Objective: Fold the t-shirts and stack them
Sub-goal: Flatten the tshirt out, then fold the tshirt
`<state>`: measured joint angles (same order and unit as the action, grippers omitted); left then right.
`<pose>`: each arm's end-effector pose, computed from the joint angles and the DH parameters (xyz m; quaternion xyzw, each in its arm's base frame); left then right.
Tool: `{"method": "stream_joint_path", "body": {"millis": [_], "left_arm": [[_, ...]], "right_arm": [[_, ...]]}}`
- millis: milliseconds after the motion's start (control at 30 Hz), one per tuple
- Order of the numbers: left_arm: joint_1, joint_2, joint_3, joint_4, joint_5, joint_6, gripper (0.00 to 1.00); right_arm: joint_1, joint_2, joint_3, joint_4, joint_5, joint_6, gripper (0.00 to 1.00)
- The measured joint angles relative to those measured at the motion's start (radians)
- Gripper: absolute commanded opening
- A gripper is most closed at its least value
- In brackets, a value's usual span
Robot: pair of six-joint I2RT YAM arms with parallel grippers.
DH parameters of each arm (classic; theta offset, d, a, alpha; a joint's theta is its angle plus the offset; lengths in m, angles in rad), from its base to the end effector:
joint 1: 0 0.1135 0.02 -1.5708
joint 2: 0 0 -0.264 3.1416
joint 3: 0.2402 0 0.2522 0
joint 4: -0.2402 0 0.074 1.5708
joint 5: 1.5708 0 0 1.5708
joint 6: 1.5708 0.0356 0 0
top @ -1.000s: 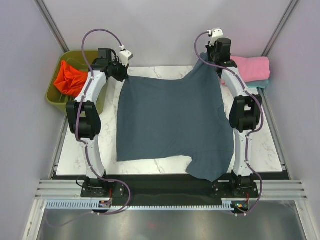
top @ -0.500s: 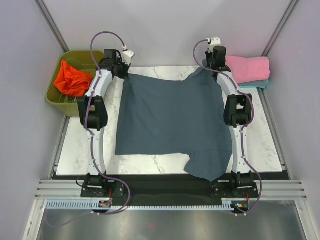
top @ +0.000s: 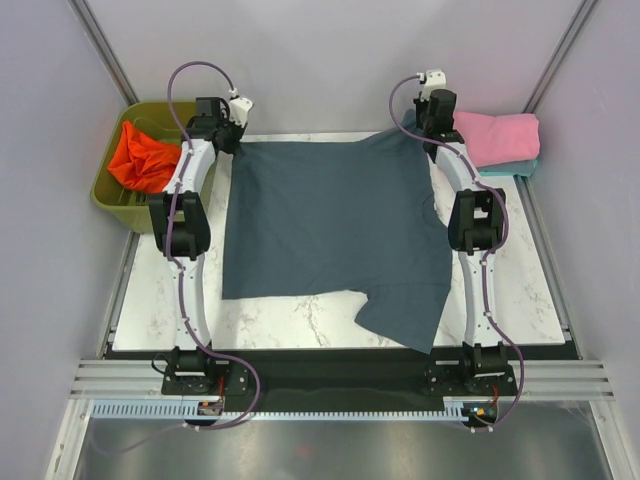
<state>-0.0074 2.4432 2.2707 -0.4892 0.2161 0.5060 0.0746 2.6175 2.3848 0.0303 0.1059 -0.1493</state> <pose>0.5596 -0.0118 0.2335 0.2726 0.8519 0.0138 0.4469 0.6065 0.0416 0.2255 -0.0532 0.7727 -0.0646 0.6292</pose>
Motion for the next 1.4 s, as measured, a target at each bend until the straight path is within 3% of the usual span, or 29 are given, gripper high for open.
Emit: {"method": "stream_joint_path", "body": {"millis": [267,467,700,1400], "left_arm": [[-0.005,-0.035,-0.043,-0.011,0.010,-0.015,0.02],[-0.006,-0.163,-0.163,-0.023,0.031,-0.015,0.02],[-0.006,-0.328,-0.293,-0.039,0.057,-0.014,0.02],[-0.005,-0.550,-0.646,-0.083,0.081,-0.015,0.02]], "right_arm": [[0.001,-0.058,-0.091,-0.019,-0.018,0.007,0.00],[0.000,-0.299,-0.379,-0.054,-0.042,0.014,0.00],[0.000,-0.585,-0.594,-0.040,-0.061,0.014,0.00],[0.000,-1.032,-1.101,-0.120,-0.083,0.021,0.00]]}}
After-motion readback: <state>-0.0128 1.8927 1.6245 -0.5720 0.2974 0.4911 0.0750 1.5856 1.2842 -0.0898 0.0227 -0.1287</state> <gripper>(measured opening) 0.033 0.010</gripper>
